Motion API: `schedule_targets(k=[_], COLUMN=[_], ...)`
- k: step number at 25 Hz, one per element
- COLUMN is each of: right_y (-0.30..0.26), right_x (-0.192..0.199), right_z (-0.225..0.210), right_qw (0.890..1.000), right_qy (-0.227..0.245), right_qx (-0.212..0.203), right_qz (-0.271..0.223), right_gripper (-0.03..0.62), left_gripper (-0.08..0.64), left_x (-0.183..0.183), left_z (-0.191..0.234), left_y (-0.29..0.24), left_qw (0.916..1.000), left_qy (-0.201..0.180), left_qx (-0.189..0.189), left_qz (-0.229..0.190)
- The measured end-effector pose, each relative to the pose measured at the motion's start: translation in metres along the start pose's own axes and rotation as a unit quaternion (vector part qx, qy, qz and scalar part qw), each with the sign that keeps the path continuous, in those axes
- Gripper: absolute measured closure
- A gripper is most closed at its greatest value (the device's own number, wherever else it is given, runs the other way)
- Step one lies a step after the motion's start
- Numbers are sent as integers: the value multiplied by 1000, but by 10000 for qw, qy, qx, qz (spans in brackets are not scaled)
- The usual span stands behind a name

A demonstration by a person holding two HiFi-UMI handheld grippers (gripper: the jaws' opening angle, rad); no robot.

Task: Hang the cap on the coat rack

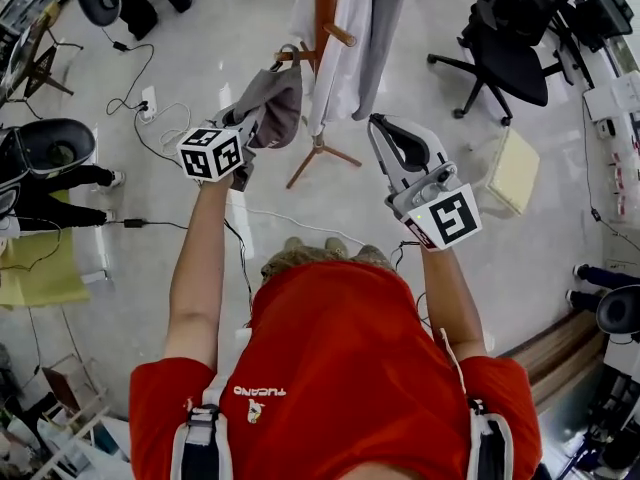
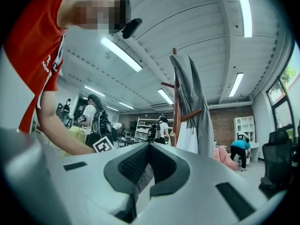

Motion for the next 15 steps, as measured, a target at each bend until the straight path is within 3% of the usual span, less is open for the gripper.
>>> schedule_targets(k=[5,10,15], right_y=[-1,-2,2], right_x=[10,19,25], right_z=[-2,-3,-13], right_qw=[9996,9986,9976], right_qy=[-4,-16,-16], right_qx=[243,465,592], right_qz=[156,264,350], right_gripper=[569,569,569], left_gripper=[545,534,313], left_x=[13,24,30], left_z=[1,3,-6], left_y=[-35,-57,-71], left_qw=[9994,9990,9971], left_qy=[-36,-92,-591], left_qx=[323,435,389], left_qz=[122,-14,-271])
Point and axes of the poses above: the fingertips, and each gripper's own axes: y backward along the fingers, z to its left, x out of its underside, the point moved 4 cm from there along y, backward along the fingers, and after that the axes turned 12 degrees about -y, right-handed, at the moved point
